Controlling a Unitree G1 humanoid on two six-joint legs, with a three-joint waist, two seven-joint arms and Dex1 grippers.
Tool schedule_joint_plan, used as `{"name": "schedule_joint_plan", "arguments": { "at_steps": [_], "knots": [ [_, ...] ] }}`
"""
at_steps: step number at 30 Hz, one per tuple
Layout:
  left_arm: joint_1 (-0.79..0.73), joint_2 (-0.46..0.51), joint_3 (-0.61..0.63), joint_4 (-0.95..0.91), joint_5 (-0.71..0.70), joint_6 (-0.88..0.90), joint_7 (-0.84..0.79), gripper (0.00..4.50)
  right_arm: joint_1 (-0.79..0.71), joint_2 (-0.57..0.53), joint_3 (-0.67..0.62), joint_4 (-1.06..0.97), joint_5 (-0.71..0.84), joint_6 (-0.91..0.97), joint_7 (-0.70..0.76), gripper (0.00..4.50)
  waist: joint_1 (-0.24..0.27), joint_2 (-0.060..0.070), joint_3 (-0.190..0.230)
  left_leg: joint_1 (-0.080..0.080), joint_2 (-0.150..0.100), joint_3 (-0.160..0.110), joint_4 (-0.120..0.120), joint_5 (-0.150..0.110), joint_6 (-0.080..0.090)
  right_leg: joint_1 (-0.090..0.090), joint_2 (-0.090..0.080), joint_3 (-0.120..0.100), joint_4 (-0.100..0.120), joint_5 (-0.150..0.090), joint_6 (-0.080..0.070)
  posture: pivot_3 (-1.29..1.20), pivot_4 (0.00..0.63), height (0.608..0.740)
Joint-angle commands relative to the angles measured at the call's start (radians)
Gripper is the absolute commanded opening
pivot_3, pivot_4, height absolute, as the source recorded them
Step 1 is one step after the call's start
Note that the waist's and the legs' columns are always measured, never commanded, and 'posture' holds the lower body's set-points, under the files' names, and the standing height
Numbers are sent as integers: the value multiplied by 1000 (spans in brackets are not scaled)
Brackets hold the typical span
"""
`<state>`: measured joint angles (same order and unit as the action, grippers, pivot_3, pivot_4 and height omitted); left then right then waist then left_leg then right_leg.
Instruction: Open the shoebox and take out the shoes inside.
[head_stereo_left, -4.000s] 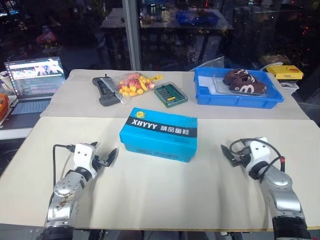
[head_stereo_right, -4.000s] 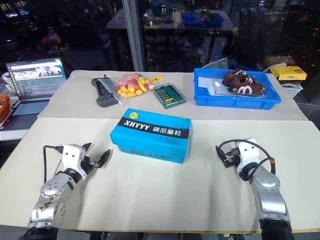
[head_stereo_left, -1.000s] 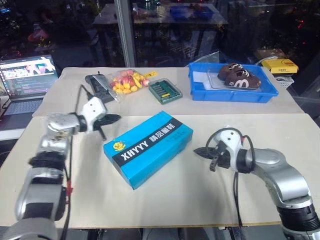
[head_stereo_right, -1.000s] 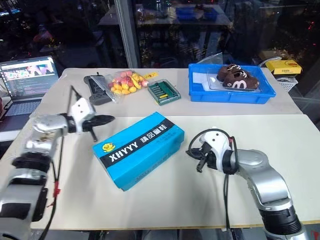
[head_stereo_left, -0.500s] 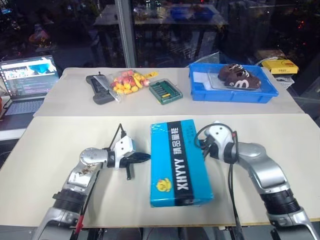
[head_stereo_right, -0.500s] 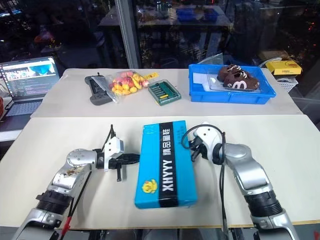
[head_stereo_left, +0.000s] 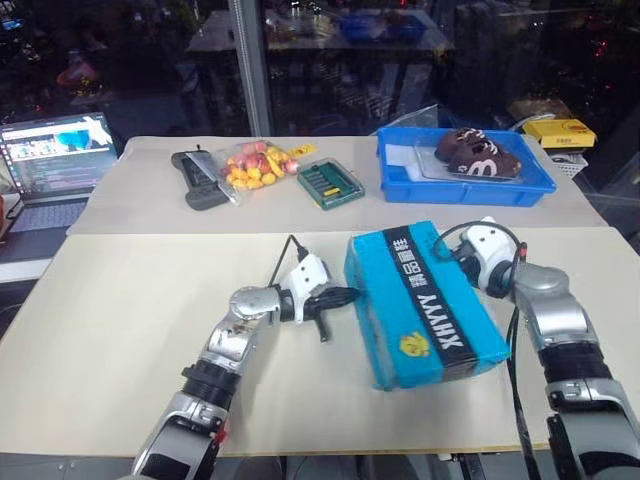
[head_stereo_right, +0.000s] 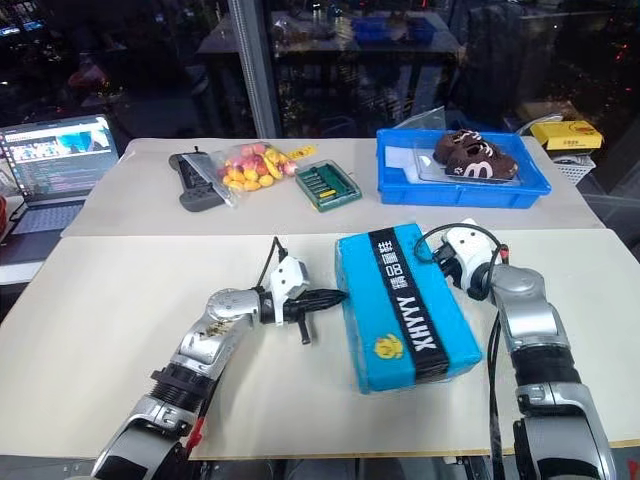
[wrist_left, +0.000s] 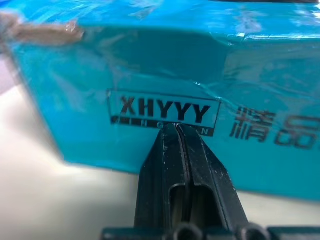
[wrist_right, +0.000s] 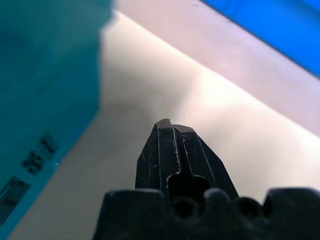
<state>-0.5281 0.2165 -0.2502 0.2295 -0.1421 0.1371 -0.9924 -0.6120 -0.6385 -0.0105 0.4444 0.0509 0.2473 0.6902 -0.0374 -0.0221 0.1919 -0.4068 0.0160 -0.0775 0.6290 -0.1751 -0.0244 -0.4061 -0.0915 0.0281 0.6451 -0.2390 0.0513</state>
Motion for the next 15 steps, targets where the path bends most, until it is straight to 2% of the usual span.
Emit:
{"name": "schedule_joint_plan", "arguments": {
  "at_steps": [1, 3, 7, 10, 15],
  "knots": [
    [-10, 71, 42, -72, -31, -14, -36, 0, 9, -45, -11, -62, -11, -51, 22, 23, -3, 0, 0, 0, 0, 0, 0, 0, 0, 0, 0, 0, 0, 0, 0, 0, 150, 740],
    [-20, 152, 90, -75, -37, -7, -52, 0, 53, -110, -36, -111, -27, -51, 29, 23, -3, 0, 0, 0, 0, 0, 0, 0, 0, 0, 0, 0, 0, 0, 0, 0, 150, 740],
    [-49, 254, 164, -96, -81, 58, -61, 0, 141, -219, -109, -195, -9, -38, 52, 23, -2, 0, 0, 0, 0, 0, 0, 0, 0, 0, 0, 0, 0, -1, 1, 0, 150, 740],
    [-45, 321, 205, -135, -125, 114, -92, 823, 241, -261, -185, -297, 49, -7, 90, 0, -2, 0, 0, 0, -1, 0, 0, 0, 0, 1, -1, 0, -1, -1, 2, 0, 150, 740],
    [22, 423, 239, -268, -212, 215, -163, 2738, 442, -242, -321, -512, 213, 115, 155, 0, -6, 0, 0, 1, 0, 0, -1, 0, 0, 1, 0, 1, -1, -1, 2, 0, 150, 740]
  ]
}}
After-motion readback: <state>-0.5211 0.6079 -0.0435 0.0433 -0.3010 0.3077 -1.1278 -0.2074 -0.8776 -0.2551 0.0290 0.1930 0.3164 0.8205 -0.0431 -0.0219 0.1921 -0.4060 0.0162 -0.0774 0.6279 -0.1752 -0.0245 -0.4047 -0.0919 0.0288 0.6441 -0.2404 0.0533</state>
